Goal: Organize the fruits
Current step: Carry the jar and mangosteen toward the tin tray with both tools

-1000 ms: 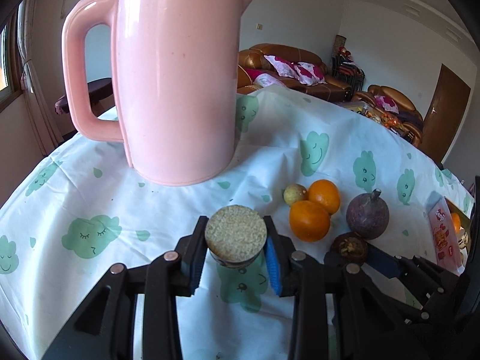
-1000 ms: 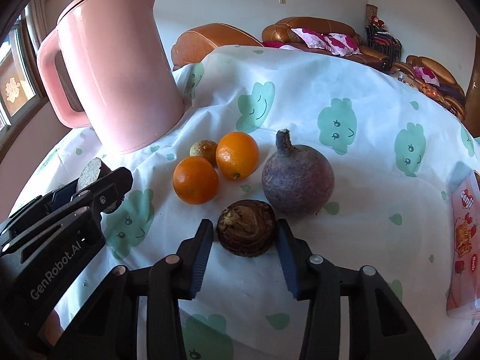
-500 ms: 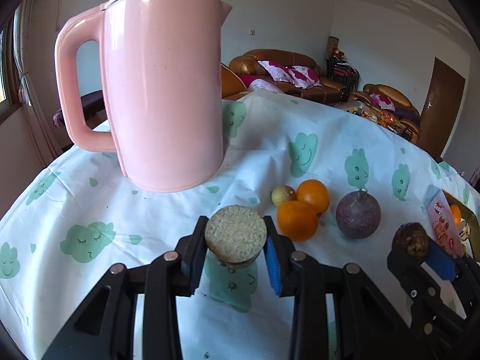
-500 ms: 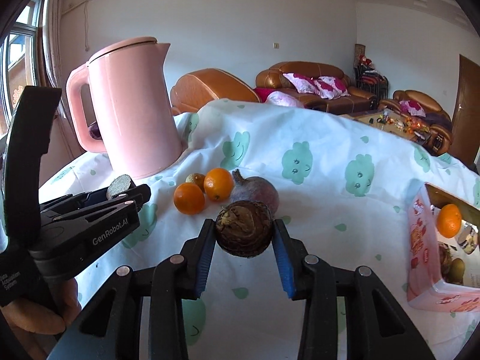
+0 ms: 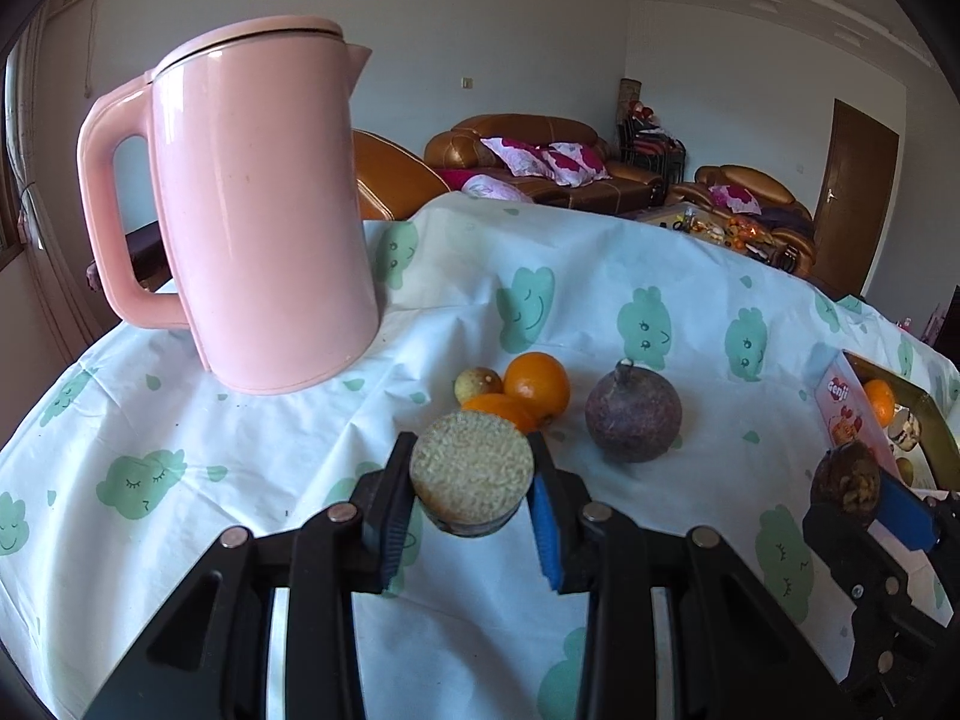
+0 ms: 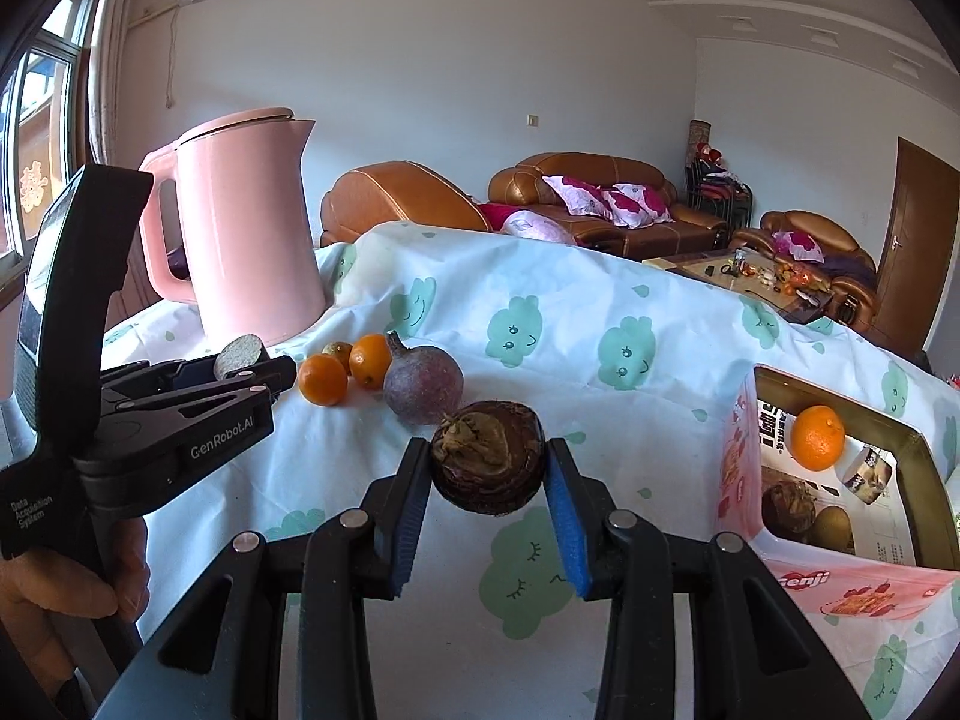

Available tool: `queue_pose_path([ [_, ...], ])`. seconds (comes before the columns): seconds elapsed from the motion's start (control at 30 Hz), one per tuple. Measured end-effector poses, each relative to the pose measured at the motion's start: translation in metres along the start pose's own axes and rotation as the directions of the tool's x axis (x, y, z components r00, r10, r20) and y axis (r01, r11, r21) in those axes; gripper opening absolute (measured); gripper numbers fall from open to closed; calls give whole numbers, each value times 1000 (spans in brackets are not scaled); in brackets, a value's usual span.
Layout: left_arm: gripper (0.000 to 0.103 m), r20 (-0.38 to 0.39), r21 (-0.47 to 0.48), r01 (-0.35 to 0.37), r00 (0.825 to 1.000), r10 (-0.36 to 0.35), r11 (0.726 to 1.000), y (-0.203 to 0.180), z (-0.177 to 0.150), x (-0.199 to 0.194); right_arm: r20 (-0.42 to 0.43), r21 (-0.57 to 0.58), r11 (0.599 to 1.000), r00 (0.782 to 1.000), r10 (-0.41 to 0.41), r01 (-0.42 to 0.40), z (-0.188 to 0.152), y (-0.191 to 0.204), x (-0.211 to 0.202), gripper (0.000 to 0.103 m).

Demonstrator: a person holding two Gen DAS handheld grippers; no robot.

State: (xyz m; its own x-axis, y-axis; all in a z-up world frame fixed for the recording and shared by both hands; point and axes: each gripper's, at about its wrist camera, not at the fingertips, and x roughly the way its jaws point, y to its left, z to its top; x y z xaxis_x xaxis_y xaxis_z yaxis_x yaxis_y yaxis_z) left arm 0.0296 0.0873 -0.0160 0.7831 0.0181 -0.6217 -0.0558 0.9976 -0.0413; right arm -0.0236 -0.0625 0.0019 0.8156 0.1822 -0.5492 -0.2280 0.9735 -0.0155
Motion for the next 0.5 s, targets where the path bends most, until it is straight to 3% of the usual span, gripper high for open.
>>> queue_pose_path([
  [0.5, 36, -42, 56, 118, 992, -116, 991, -65, -17, -12, 12, -5, 1000, 1000, -12, 12, -16, -36, -27, 41],
])
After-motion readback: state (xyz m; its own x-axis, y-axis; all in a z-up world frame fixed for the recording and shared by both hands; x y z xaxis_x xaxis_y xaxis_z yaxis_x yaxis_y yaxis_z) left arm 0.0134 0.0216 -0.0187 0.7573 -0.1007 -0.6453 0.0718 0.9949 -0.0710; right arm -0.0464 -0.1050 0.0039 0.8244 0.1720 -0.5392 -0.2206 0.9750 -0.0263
